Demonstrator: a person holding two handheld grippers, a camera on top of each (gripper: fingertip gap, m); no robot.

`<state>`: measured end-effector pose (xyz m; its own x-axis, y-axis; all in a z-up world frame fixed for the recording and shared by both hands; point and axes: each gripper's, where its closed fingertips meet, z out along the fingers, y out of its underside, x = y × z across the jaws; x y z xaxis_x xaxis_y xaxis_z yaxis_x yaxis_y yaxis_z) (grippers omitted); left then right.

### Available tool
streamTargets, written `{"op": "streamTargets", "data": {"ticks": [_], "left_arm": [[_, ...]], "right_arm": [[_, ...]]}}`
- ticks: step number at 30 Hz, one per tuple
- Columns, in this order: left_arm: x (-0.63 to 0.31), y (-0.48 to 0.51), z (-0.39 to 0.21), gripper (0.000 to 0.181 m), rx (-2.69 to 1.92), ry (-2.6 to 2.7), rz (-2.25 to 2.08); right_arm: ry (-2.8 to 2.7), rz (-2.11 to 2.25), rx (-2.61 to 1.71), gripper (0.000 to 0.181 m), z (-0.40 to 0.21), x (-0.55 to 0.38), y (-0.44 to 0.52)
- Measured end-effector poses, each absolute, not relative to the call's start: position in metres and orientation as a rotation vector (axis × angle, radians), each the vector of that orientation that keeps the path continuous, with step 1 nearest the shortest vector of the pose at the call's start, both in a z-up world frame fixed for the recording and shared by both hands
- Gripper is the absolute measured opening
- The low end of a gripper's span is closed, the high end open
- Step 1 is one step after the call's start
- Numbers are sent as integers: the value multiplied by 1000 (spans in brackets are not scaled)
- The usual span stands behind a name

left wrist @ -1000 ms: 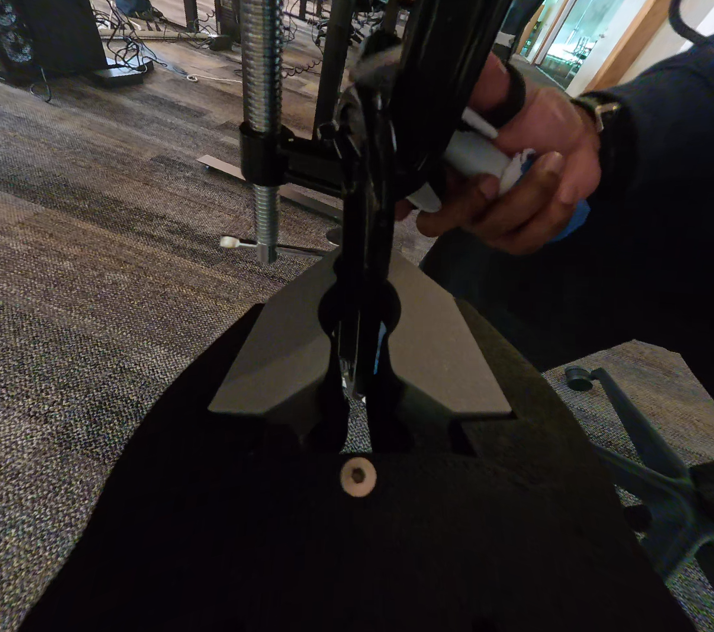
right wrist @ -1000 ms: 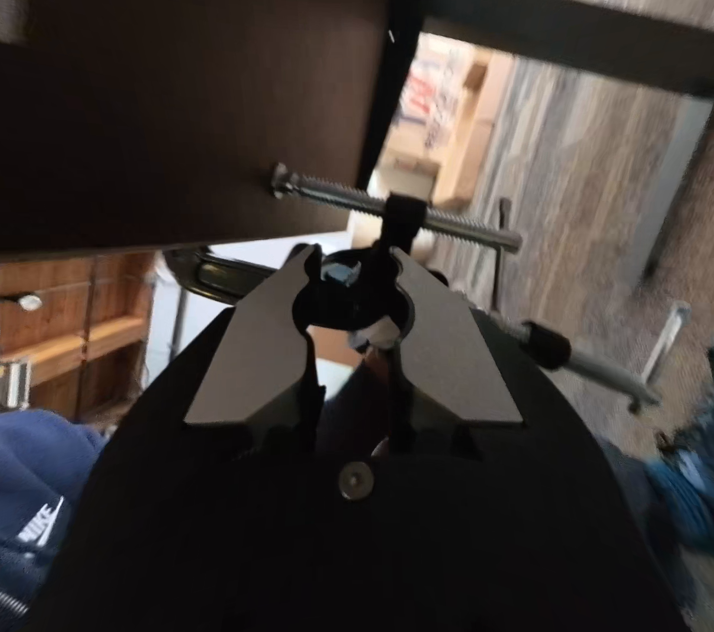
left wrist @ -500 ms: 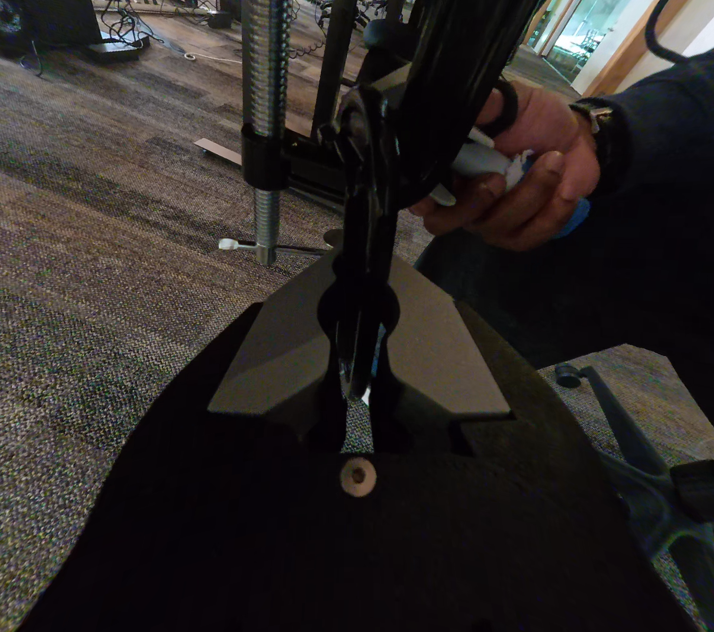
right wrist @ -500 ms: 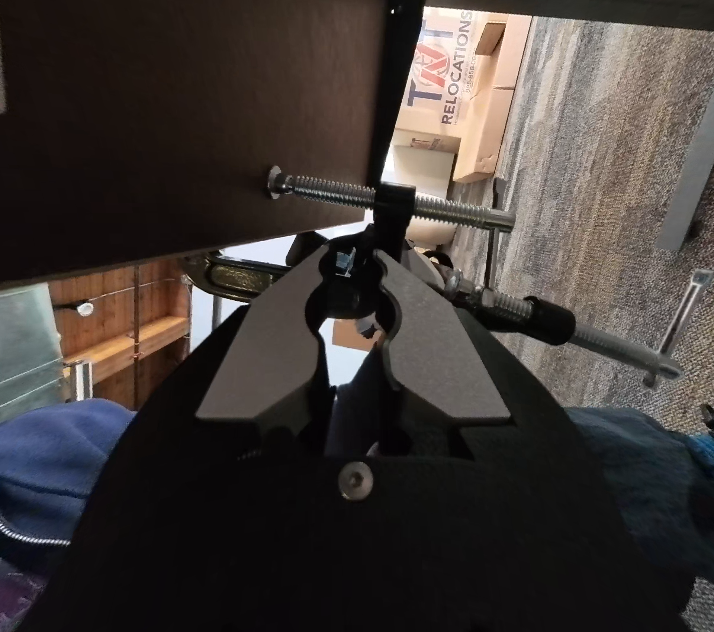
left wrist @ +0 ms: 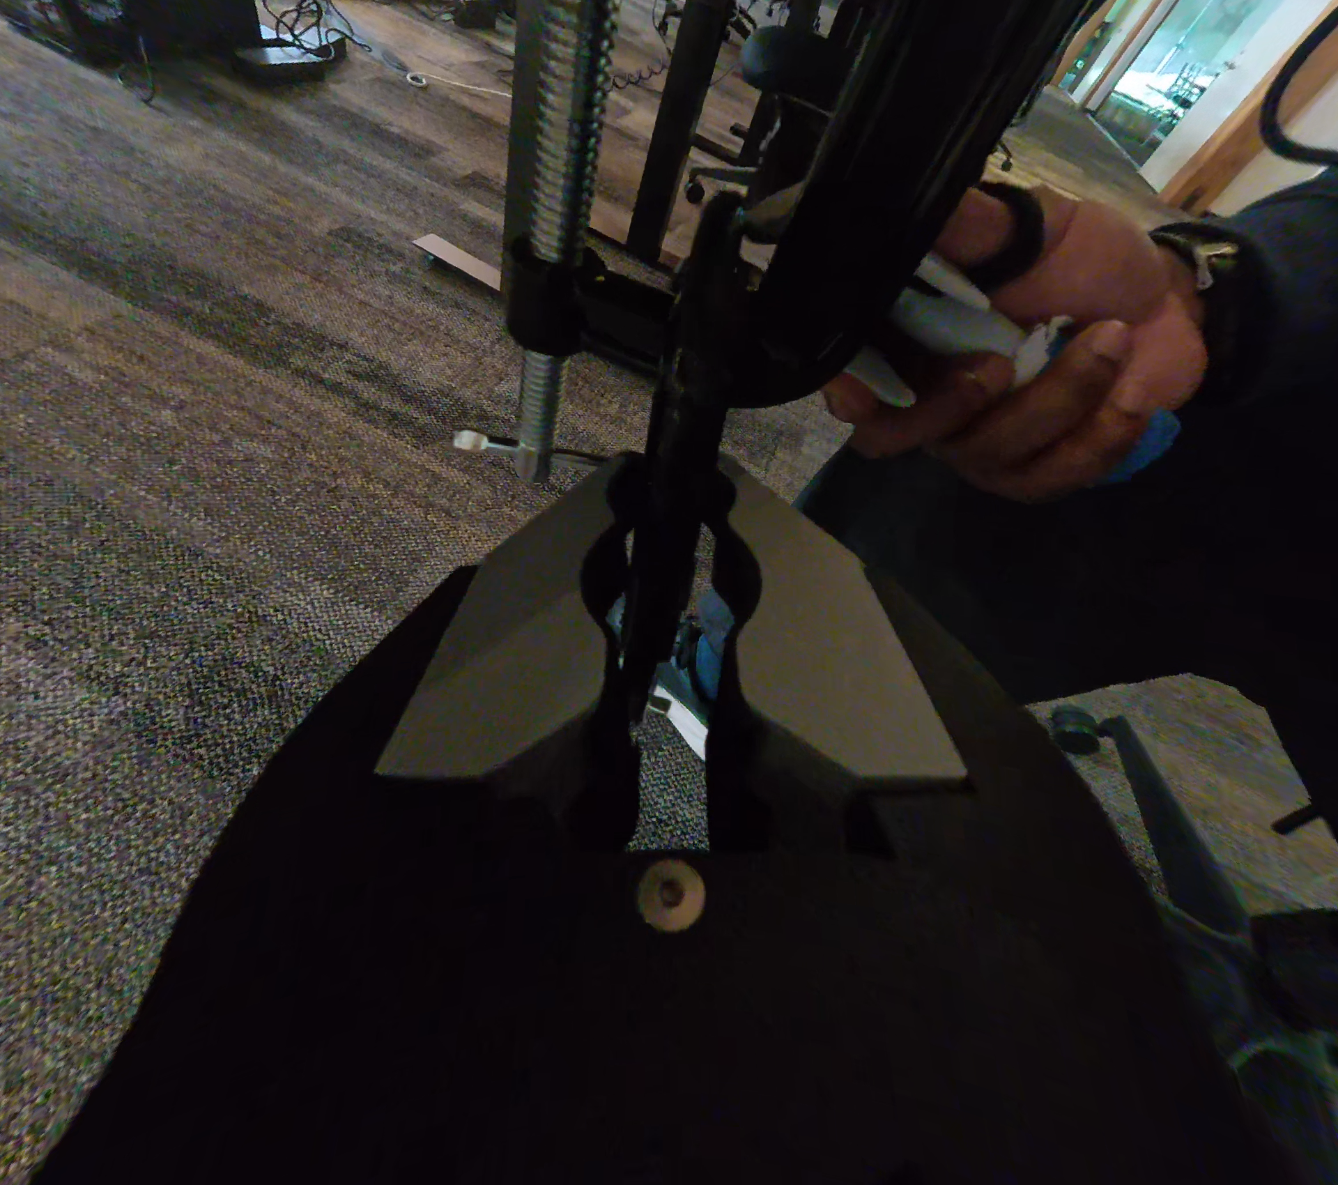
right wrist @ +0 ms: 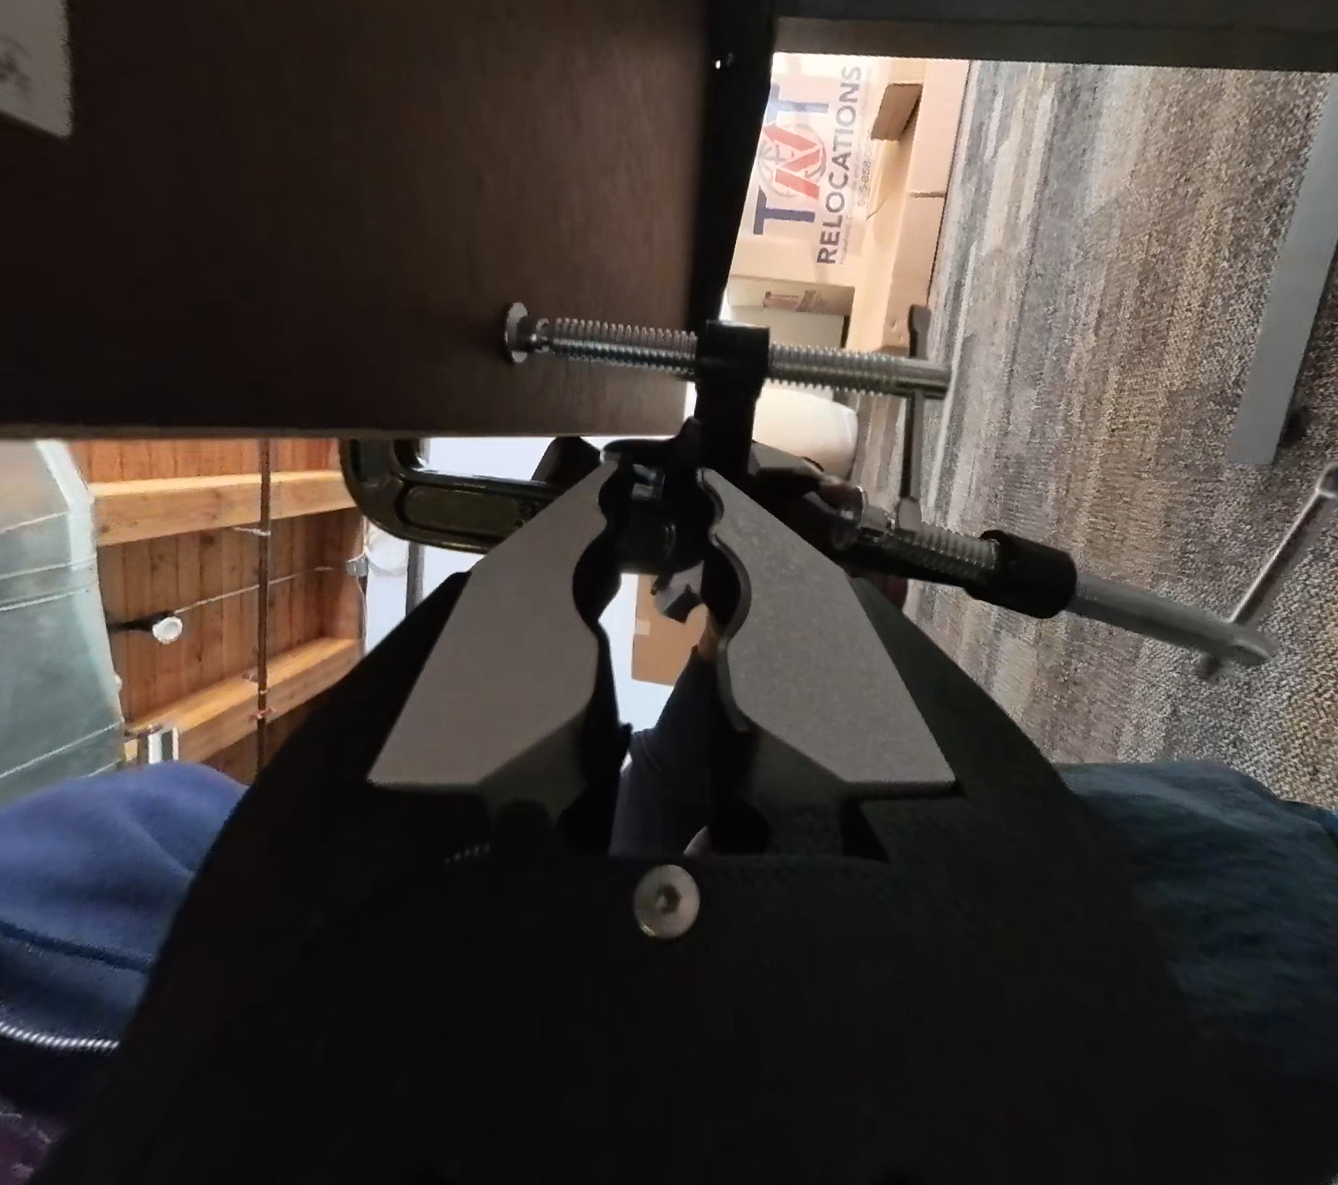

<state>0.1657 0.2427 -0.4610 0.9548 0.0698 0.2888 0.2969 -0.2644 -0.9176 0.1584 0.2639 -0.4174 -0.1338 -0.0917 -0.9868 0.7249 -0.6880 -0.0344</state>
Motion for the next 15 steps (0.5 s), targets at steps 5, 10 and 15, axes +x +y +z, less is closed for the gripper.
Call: {"op": "streamTargets", "data": {"ticks": [5,10,15], "left_arm": [[166,240,-462,27,-1839,-284,-228],[163,242,-462,26,-1817,-296,-218],[162,241,-460,27,-1801,-284,-214]], "right_arm": [[723,-1894,1612,6,-419,162,269],[704,-1910,1618,4,-419,161,274],[676,-1911,1624,4,-422,163,275]]}}
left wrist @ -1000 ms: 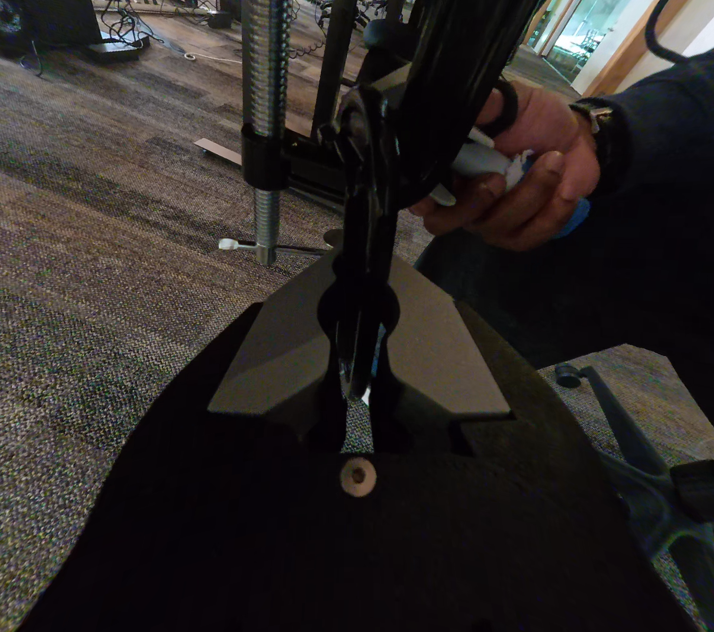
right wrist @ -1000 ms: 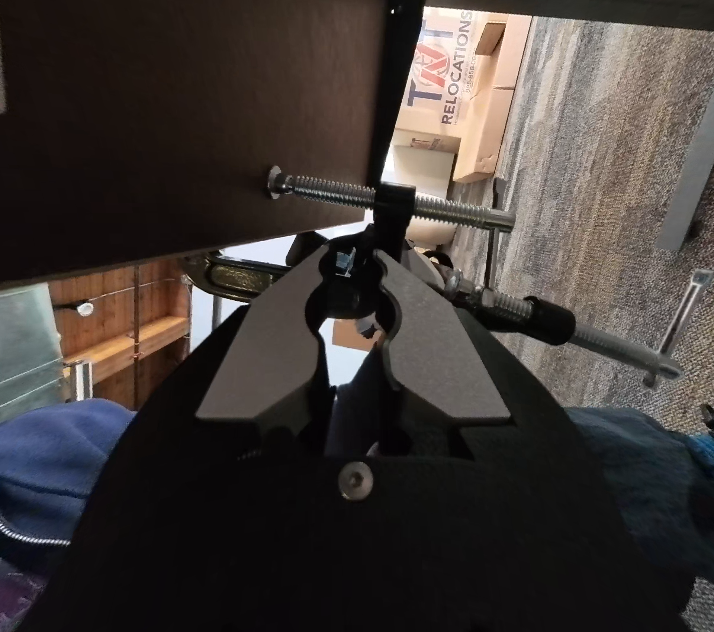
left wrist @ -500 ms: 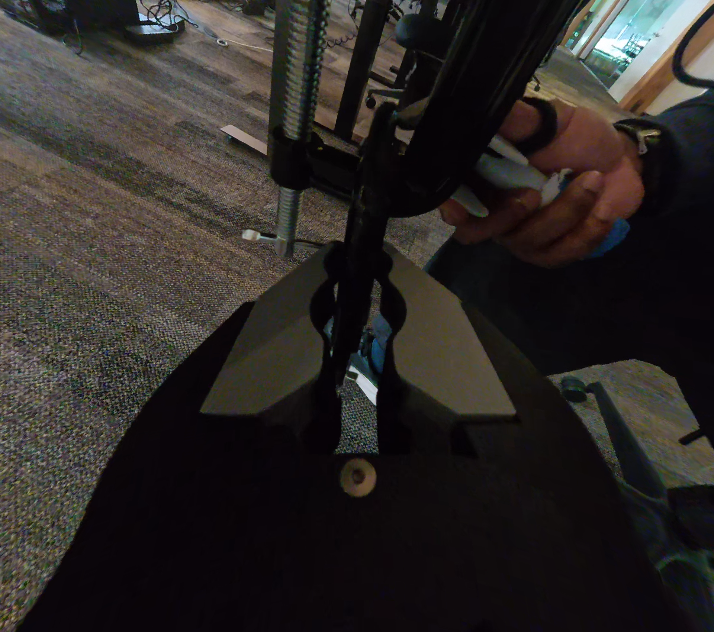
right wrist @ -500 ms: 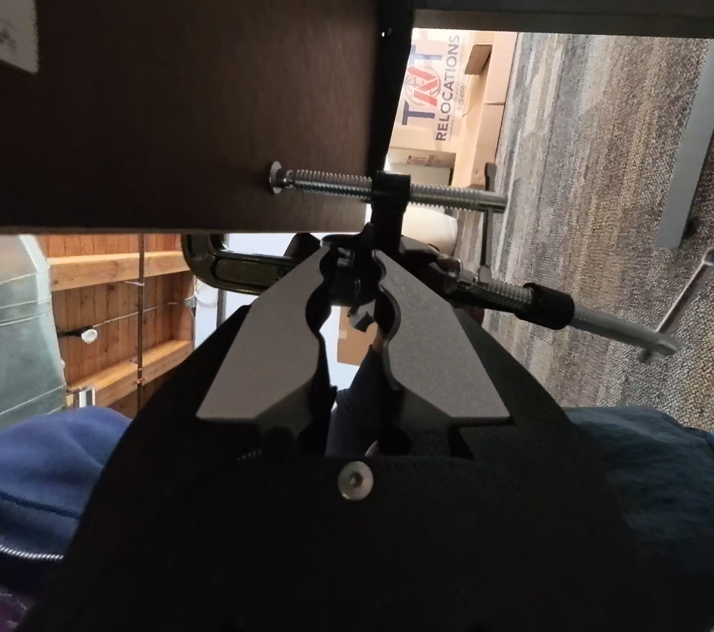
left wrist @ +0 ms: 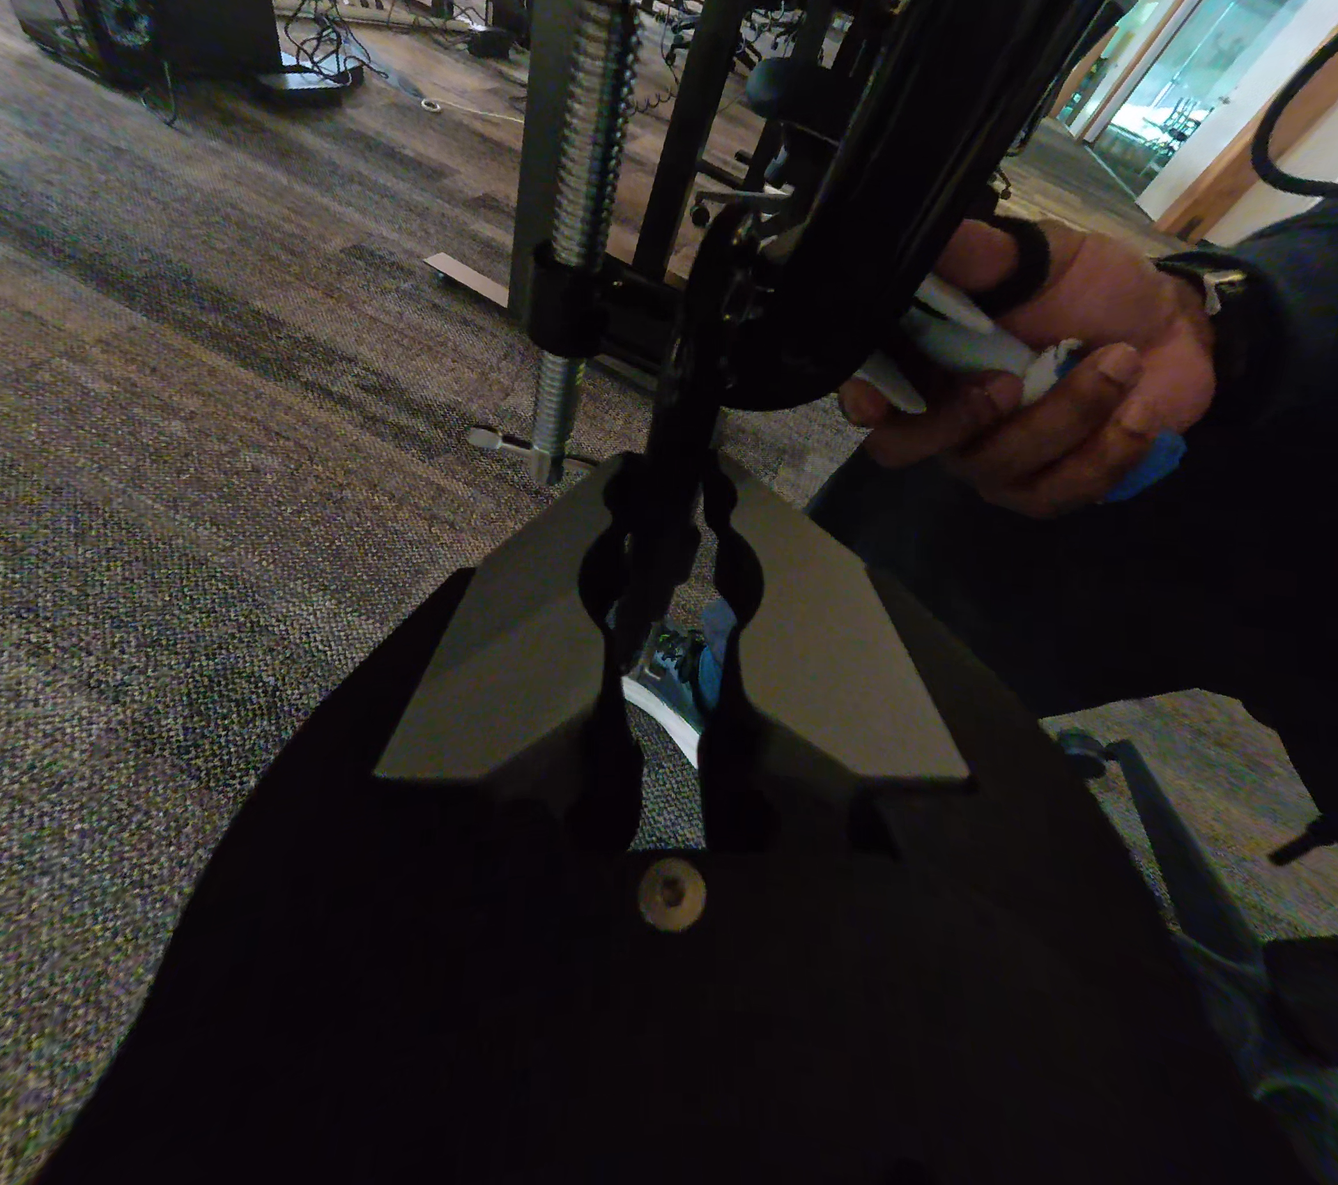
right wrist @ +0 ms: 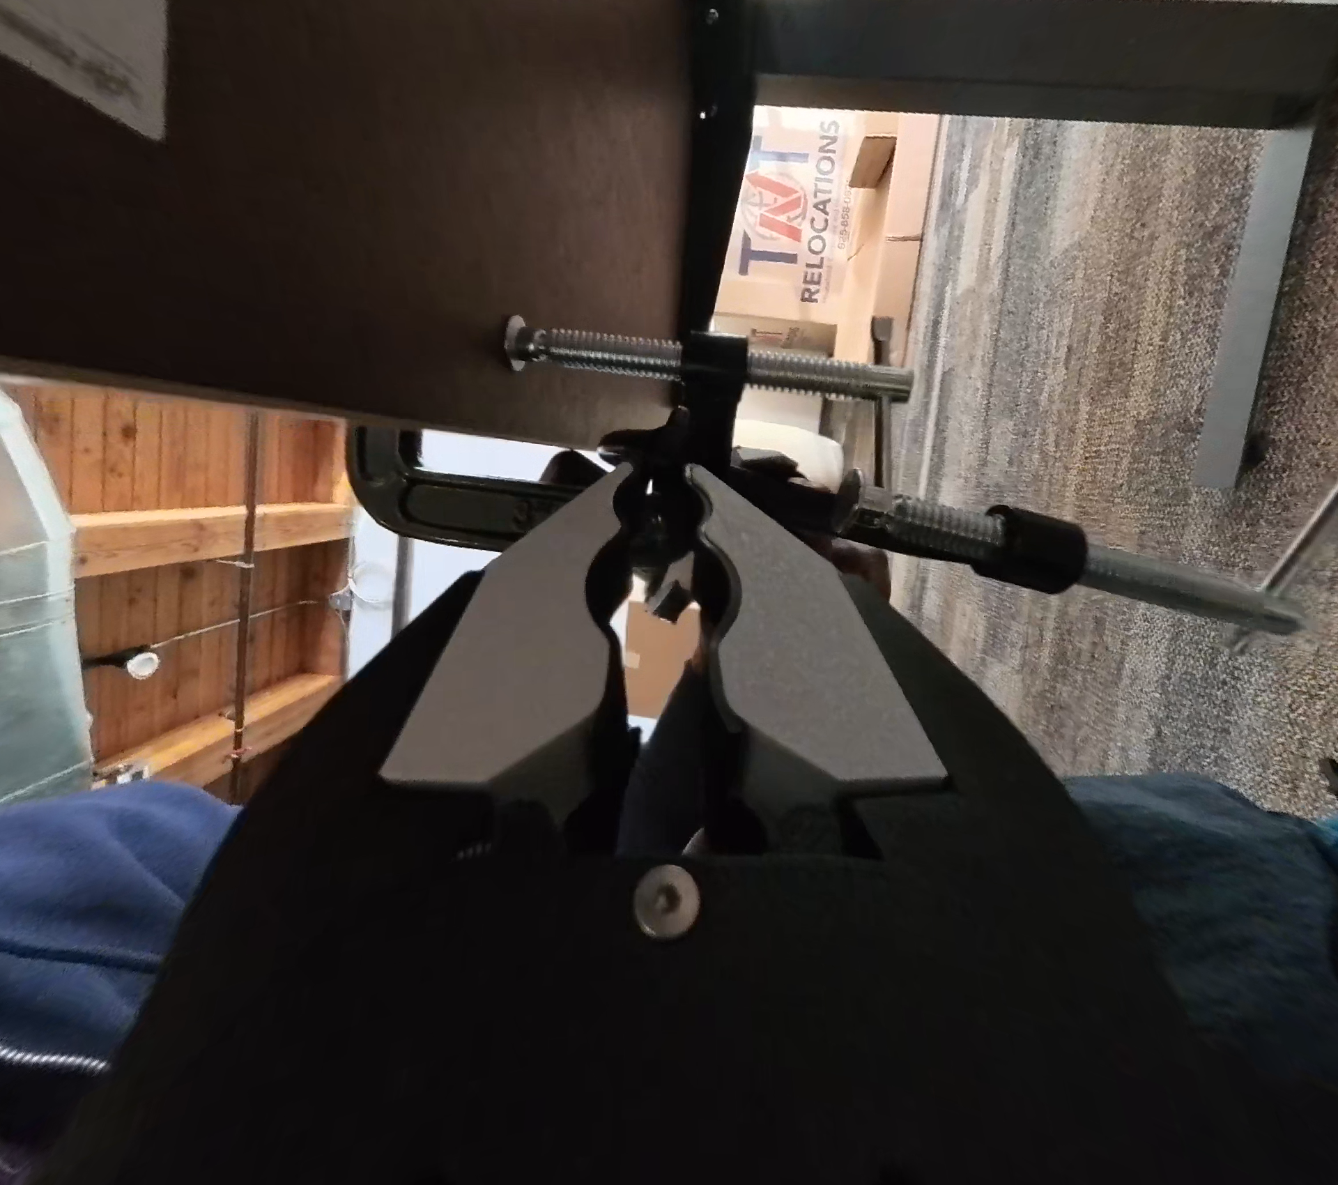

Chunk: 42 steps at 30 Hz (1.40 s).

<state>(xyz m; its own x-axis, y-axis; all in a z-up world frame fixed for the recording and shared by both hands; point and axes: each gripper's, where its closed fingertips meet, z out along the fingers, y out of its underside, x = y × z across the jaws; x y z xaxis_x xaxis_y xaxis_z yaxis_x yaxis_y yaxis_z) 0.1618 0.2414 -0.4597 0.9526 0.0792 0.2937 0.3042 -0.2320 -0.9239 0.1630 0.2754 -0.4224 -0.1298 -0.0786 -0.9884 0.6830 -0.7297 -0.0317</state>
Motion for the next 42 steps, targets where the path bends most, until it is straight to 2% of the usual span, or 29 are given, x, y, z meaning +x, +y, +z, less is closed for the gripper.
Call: {"op": "streamTargets", "data": {"ticks": [7,11,17,23,29,42], "left_arm": [[164,243,-459,25,-1806,-247,-214],[163,243,-459,25,-1801,-247,-215],[163,243,-460,25,-1799,-241,-215],[161,240,-460,27,-1799,-254,-208],[157,234,-461,29,-1774,-285,-208],[150,220,-476,48,-1805,-339,-191]], "right_arm": [[664,-1938,1597,5,-420,164,280],[585,-2020,1556,28,-413,164,299],[706,-2048,1701,41,-438,167,323],[788,-1900,1860,42,-479,171,320],[803,-1884,1845,43,-478,170,314],[777,-1881,1838,42,-477,167,315]]}}
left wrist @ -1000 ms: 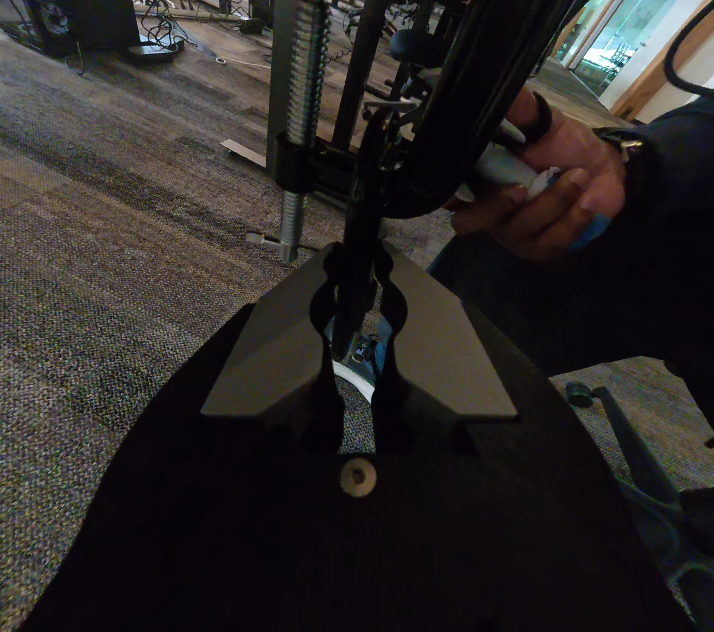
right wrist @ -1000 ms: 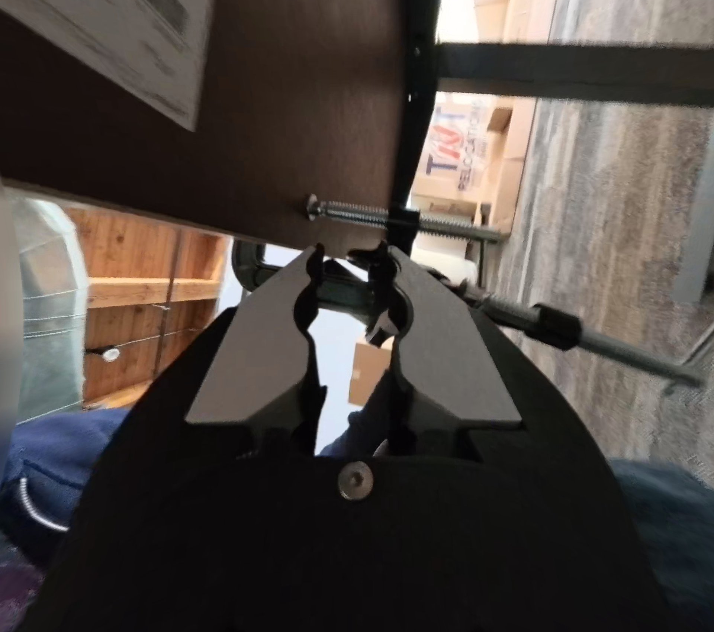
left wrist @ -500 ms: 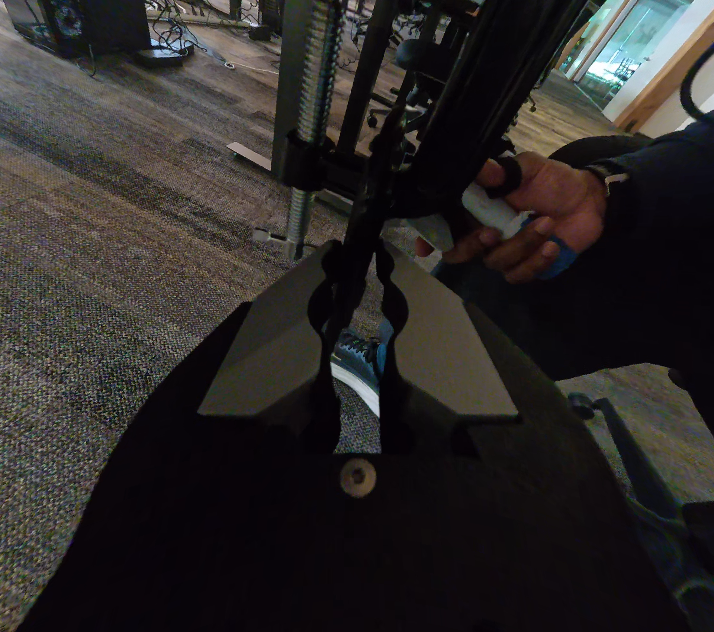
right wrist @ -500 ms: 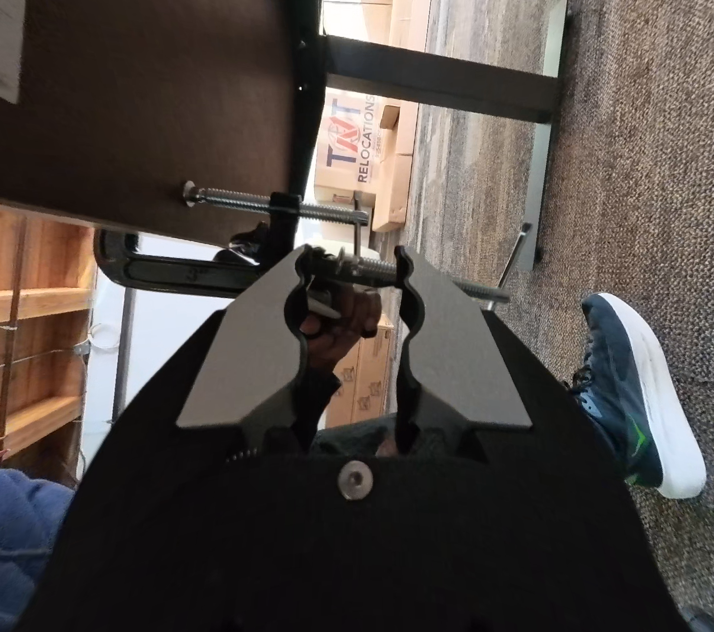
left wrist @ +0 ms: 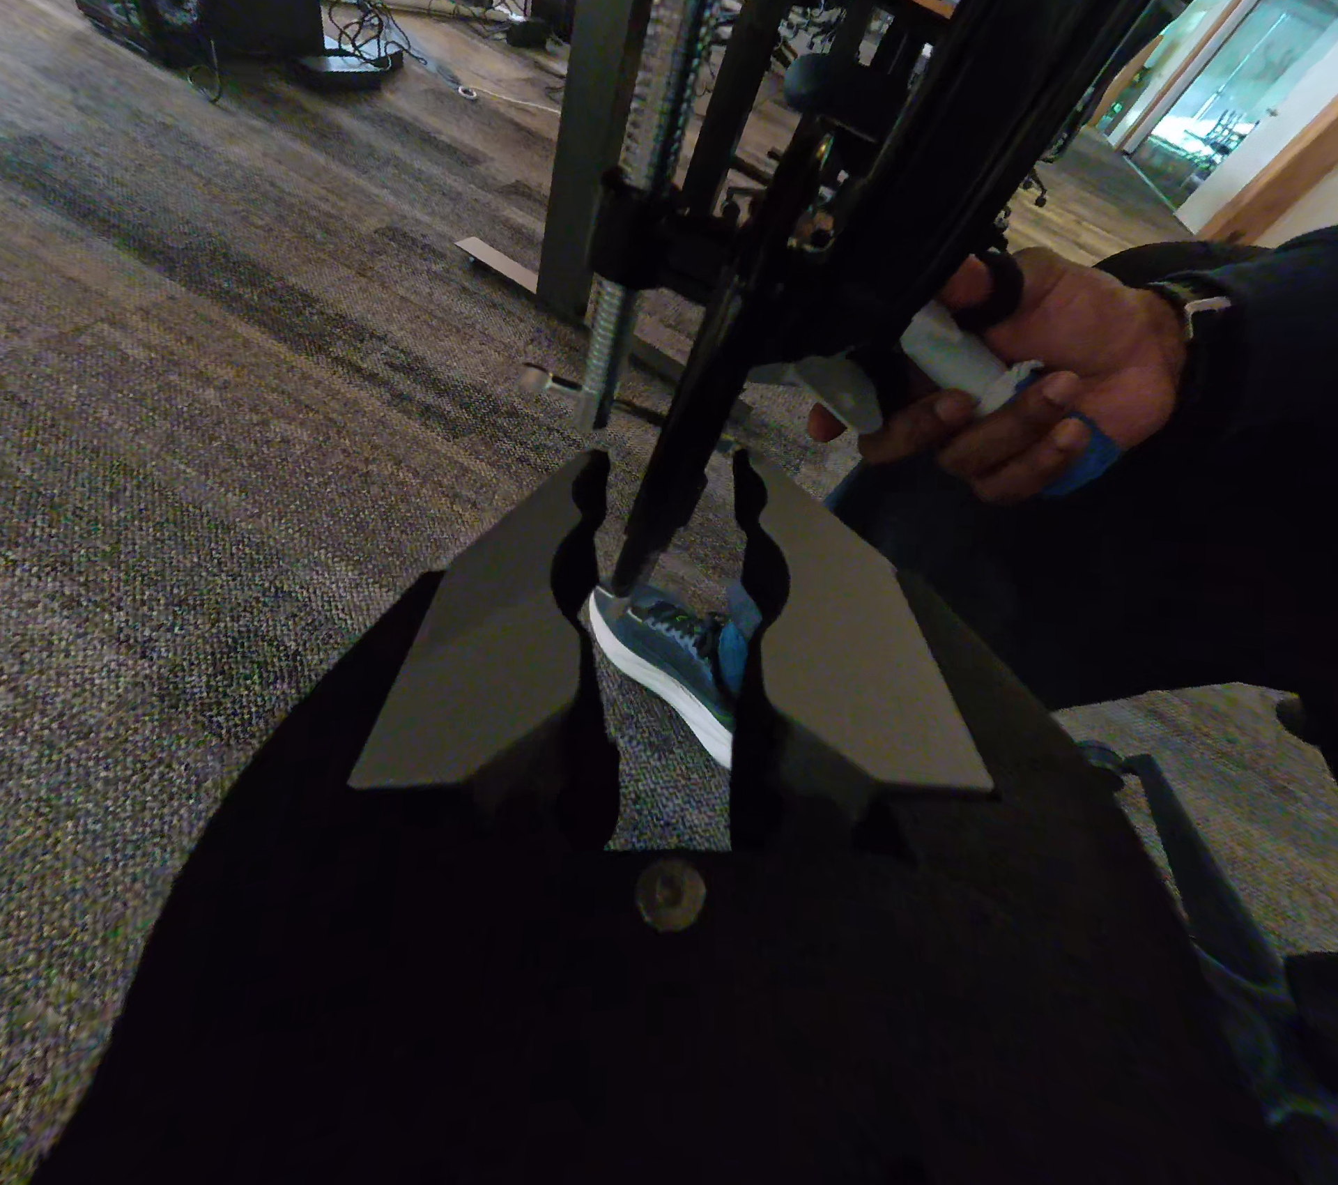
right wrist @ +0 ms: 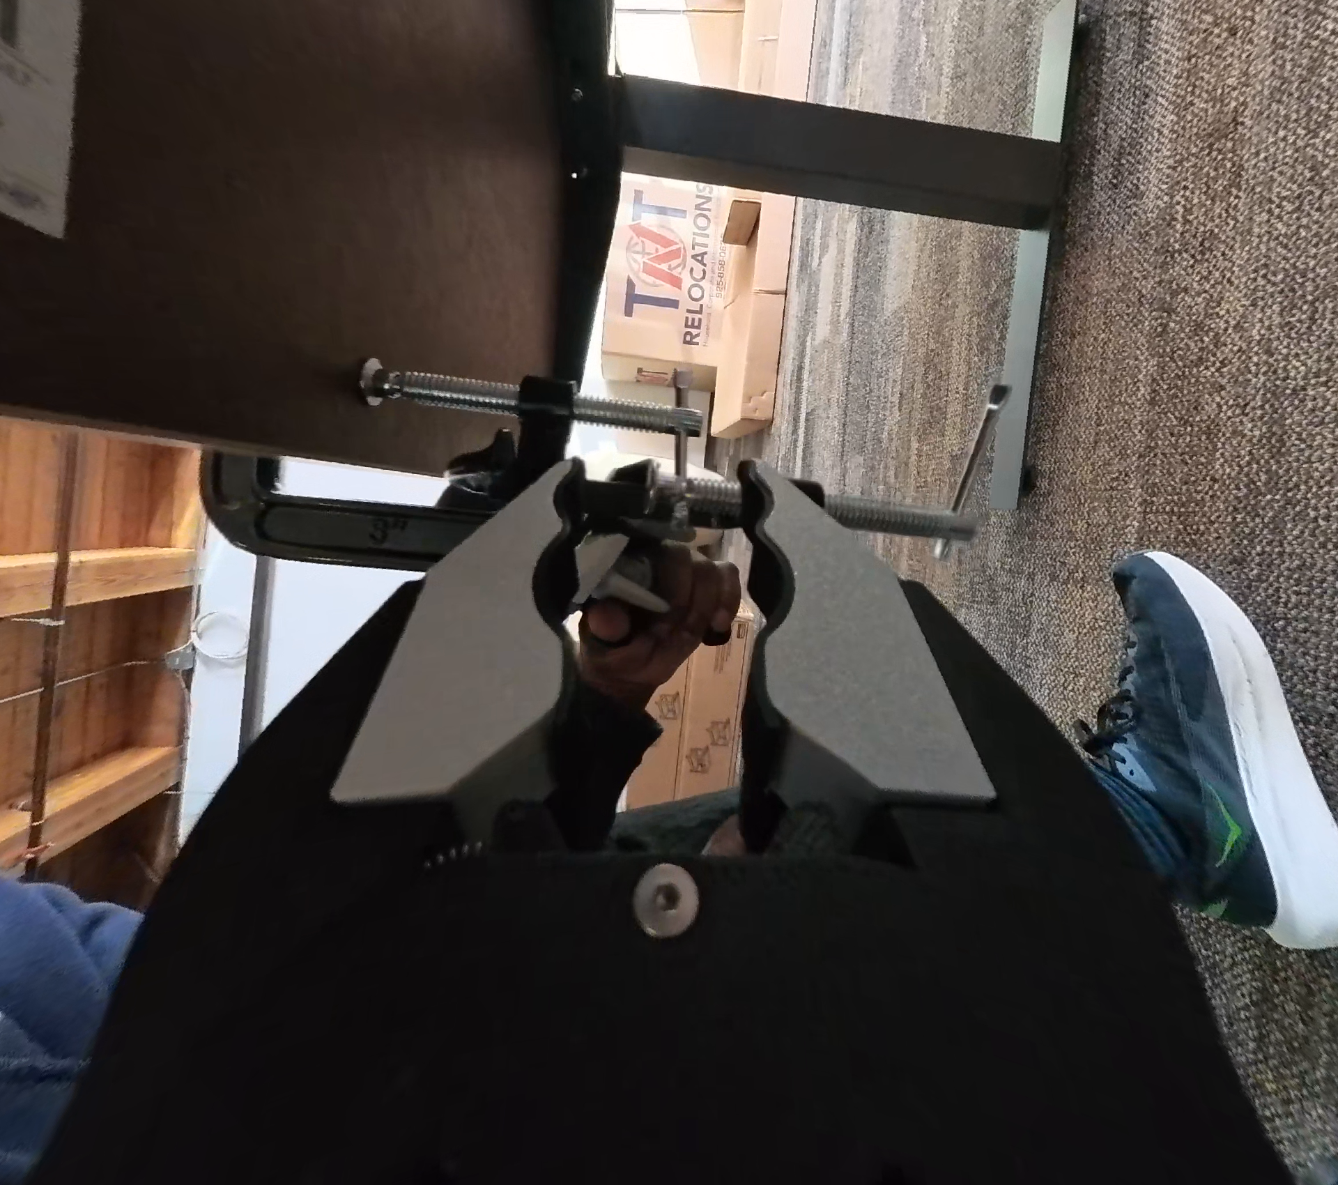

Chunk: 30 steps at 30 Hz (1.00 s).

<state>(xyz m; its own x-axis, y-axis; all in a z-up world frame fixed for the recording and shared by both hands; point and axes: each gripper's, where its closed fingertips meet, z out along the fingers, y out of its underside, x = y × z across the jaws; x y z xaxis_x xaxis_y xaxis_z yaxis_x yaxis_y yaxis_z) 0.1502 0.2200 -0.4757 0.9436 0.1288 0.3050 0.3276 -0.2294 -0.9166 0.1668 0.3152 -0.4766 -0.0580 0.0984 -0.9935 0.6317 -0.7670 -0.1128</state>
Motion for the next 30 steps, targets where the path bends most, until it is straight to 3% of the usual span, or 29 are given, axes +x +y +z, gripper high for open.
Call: {"op": "streamTargets", "data": {"ticks": [19,30], "left_arm": [[150,210,-503,60,-1831,-517,-224],[154,231,-521,65,-1528,-1097,-485]], "right_arm": [[815,-1843,1896,42,-491,165,320],[799,-1836,1895,42,-490,165,318]]}}
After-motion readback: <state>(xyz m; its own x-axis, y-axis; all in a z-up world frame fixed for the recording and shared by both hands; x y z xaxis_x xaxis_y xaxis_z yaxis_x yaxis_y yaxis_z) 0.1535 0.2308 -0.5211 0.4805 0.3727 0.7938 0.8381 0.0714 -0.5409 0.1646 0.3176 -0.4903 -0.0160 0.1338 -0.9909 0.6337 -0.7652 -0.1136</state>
